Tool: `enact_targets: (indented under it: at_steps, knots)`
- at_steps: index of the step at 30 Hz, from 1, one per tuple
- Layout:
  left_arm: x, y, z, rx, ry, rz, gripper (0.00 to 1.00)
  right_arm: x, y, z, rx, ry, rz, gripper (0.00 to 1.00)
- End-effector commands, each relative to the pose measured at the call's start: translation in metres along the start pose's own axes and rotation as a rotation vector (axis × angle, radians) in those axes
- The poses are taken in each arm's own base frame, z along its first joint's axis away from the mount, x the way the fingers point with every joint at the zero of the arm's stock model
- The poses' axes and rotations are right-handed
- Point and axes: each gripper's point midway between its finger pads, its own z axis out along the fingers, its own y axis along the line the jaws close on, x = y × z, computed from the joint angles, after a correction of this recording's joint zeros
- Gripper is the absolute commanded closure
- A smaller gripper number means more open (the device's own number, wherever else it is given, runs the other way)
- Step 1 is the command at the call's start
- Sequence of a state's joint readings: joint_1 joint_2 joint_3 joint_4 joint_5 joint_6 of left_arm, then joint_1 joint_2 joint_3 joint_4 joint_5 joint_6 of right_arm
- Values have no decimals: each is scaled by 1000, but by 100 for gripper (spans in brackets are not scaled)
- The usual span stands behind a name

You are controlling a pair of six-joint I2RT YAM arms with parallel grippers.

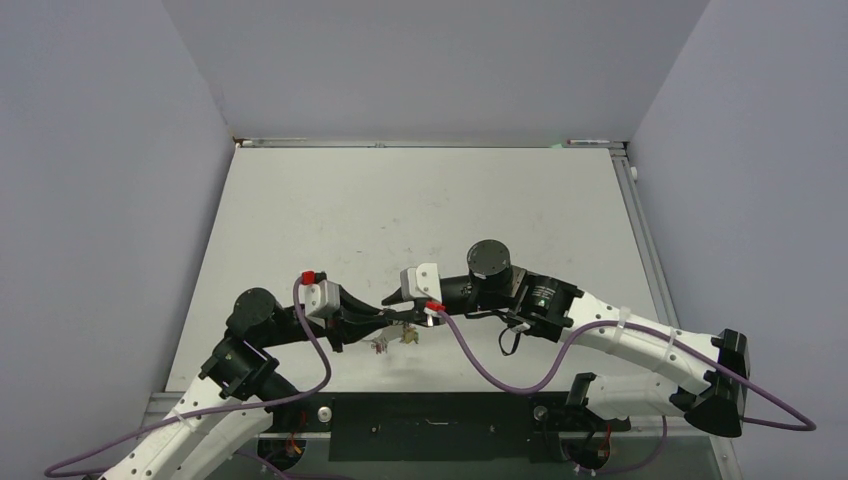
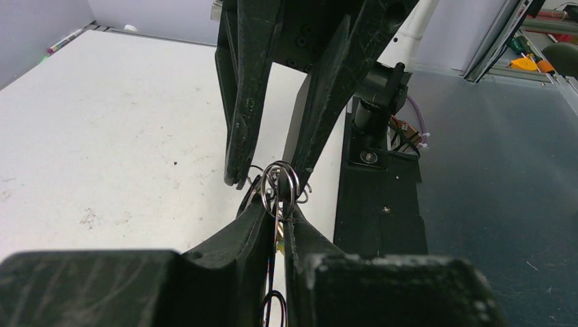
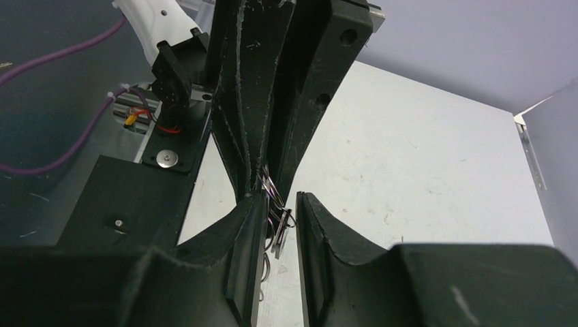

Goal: Put the keys on the keyring

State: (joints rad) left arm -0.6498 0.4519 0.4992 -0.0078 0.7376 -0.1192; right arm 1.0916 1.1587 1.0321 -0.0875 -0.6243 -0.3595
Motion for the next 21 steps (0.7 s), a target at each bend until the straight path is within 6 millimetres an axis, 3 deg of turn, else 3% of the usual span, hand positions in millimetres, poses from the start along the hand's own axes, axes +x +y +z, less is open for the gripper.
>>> enact_targets:
  at_steps: [1,8,12,16,21]
  knots:
    - [-22,-10,1,45,-74,70,100,-28,-8,-1,-4,-66,-56,80]
    - [-22,-9,1,39,-70,71,100,-30,-5,-1,-23,-73,-58,87]
    - [-22,-10,1,41,-71,72,100,-30,-5,-1,-28,-66,-56,78]
    - [-21,-10,1,45,-68,71,100,-32,-5,-3,-23,-74,-62,76]
    - [-20,-11,1,49,-66,70,100,-33,-4,-3,-28,-74,-65,83]
